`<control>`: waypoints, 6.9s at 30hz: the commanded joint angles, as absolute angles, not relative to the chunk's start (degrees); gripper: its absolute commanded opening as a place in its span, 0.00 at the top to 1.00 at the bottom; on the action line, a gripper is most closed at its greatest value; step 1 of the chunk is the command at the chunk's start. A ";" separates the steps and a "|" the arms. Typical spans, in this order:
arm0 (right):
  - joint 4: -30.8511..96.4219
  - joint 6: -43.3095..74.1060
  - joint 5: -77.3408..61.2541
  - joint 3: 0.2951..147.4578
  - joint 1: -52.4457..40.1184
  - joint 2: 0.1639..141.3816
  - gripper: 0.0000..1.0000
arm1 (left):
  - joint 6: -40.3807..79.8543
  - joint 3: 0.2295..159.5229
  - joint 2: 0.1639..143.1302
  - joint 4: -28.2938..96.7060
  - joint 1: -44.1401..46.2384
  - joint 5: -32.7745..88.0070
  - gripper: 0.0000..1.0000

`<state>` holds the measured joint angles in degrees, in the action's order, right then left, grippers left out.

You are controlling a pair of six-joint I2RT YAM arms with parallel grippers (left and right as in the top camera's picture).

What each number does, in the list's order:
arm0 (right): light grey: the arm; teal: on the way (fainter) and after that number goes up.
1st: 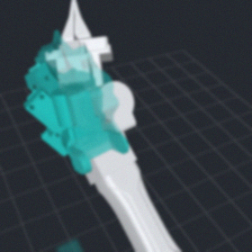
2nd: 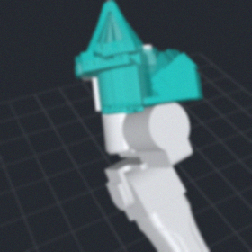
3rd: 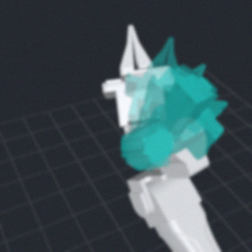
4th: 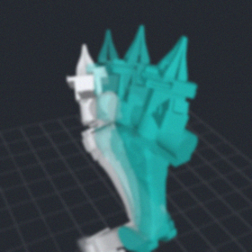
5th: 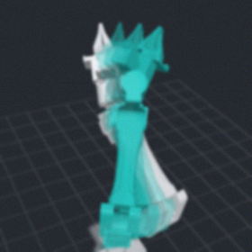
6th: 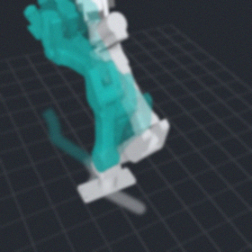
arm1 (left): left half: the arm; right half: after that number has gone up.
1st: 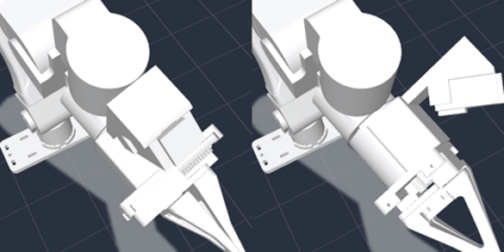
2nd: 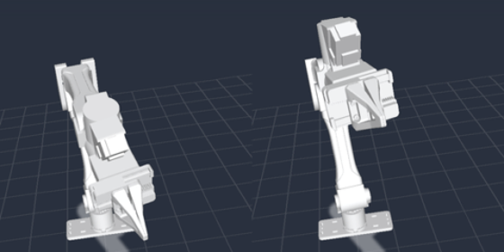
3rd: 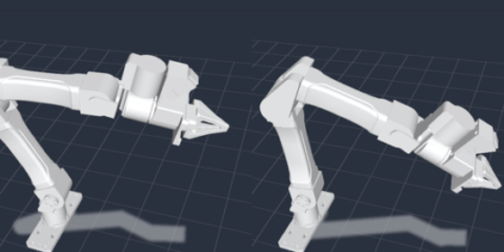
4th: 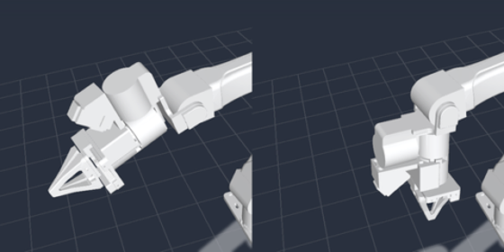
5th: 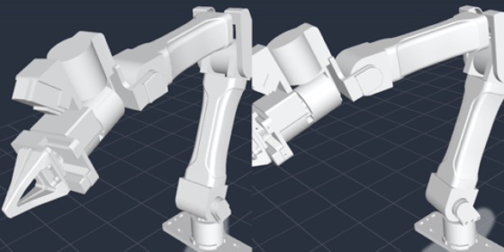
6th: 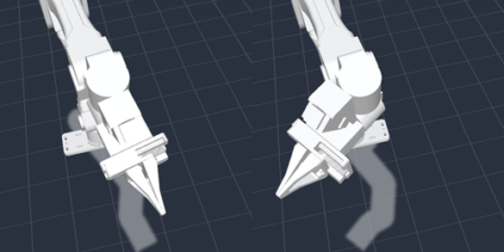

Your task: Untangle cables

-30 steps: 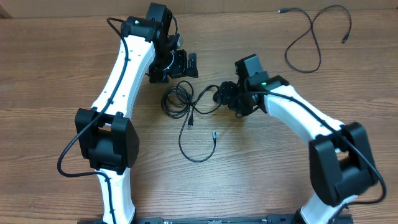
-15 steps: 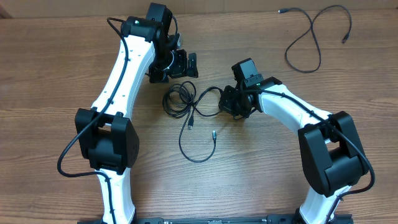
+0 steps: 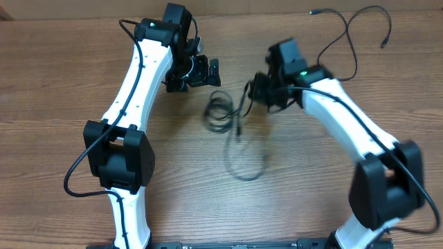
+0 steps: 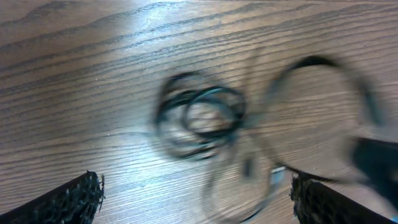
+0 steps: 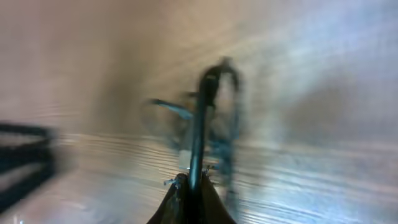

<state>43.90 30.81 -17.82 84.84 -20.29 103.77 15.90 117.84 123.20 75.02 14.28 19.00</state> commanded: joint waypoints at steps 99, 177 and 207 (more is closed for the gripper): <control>40.34 35.57 -28.88 87.44 -22.57 98.80 0.95 | 9.89 109.51 122.06 59.29 16.38 24.95 0.96; 50.11 36.25 2.55 85.58 -13.58 107.07 0.53 | 14.13 115.22 111.94 71.22 8.58 36.01 0.96; 36.64 19.94 -10.68 85.56 -13.21 109.47 0.20 | 19.94 115.20 112.07 74.85 9.43 12.08 0.16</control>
